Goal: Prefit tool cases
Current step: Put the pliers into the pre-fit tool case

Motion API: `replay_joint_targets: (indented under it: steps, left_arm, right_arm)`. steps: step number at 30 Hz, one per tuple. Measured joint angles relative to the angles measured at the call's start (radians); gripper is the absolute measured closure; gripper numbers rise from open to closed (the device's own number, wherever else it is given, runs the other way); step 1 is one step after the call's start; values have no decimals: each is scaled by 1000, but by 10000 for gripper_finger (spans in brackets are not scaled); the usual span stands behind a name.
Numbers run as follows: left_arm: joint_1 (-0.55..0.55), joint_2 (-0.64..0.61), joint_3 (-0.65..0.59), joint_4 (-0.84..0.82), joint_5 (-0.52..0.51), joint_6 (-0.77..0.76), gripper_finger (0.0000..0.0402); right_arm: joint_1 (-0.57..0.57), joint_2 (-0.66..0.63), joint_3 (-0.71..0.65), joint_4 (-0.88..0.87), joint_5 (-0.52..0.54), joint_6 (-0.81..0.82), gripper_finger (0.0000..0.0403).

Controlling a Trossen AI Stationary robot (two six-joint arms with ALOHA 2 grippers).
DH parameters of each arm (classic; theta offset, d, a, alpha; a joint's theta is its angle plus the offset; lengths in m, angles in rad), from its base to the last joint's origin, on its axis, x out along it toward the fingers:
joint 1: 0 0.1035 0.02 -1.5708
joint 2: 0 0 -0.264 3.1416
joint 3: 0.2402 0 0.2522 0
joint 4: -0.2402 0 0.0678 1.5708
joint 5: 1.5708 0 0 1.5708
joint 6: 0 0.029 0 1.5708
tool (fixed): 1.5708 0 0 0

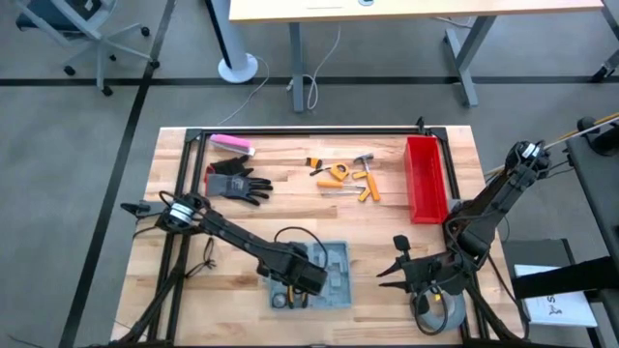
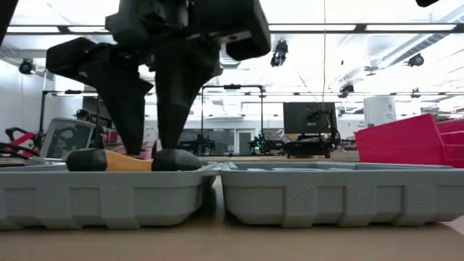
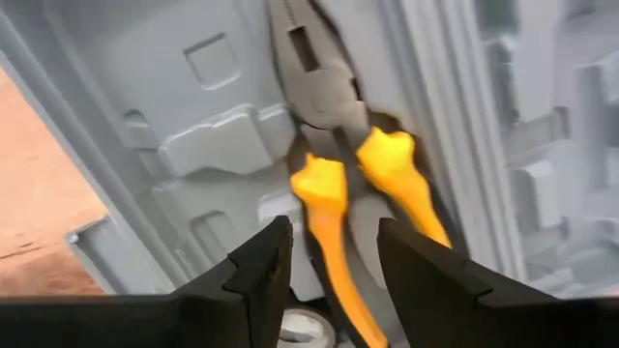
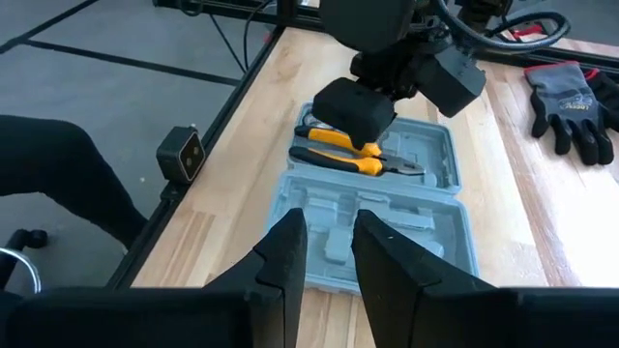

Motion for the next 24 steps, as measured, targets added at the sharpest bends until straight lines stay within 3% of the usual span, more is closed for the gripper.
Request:
replay_joint_targets:
  steps: [11, 24]
  left_arm:
    - [-3, 0, 49, 70, 2, -19, 242]
    - [-3, 28, 49, 175, 3, 69, 262]
  right_arm:
    - [0, 0, 0, 3, 1, 0, 322]
    - [0, 0, 0, 5, 7, -4, 334]
